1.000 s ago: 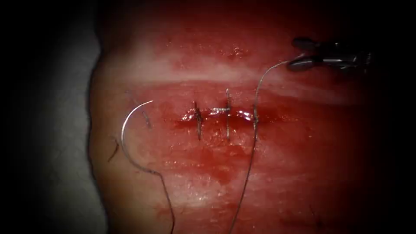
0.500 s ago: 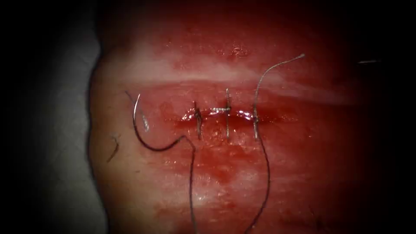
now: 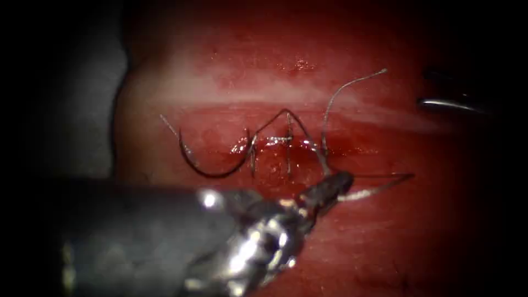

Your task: Wound Closure

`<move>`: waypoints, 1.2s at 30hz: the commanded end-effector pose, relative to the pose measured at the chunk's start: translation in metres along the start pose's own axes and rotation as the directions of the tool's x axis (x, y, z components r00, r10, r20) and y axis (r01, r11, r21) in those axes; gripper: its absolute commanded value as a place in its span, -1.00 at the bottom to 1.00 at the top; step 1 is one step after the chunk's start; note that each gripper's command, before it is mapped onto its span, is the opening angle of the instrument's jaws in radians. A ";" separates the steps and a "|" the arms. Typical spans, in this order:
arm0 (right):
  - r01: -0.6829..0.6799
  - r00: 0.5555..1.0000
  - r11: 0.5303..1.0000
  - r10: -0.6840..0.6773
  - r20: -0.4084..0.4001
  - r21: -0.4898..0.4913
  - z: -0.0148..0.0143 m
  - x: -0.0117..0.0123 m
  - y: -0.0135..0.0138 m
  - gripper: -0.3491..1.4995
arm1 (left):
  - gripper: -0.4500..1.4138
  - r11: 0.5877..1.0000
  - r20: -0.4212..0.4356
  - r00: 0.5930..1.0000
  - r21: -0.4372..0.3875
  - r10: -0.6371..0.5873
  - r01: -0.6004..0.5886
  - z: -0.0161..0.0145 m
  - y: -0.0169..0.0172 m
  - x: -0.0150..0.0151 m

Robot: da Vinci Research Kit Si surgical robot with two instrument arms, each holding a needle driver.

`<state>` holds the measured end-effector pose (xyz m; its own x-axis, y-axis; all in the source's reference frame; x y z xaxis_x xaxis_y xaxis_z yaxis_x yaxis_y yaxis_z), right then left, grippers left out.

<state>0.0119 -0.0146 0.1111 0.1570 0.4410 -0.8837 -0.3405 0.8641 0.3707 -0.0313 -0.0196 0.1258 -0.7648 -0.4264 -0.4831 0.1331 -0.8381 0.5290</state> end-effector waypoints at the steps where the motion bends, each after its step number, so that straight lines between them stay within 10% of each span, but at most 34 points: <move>1: 0.009 1.000 1.000 -0.009 -0.005 0.020 0.0021 -0.0008 -0.0014 -0.85 | -1.00 1.000 0.000 1.000 -0.003 -0.005 0.005 0.0008 0.0006 -0.0002; 14: 0.071 0.997 0.989 -0.066 -0.040 0.126 0.0096 -0.0041 -0.0060 -1.00 | -1.00 0.998 -0.010 0.999 -0.030 -0.047 0.047 0.0061 -0.0013 -0.0069; 36: 0.086 0.990 0.959 -0.052 -0.132 0.269 0.0100 -0.0027 -0.0084 -1.00 | -1.00 0.999 0.210 0.977 -0.035 -0.017 0.025 0.0170 0.0053 -0.0141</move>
<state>0.0231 -0.0198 0.1127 0.0484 0.3556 -0.9334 -0.0674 0.9335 0.3521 -0.0302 -0.0116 0.1474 -0.8865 -0.3283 -0.3262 0.1346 -0.8573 0.4970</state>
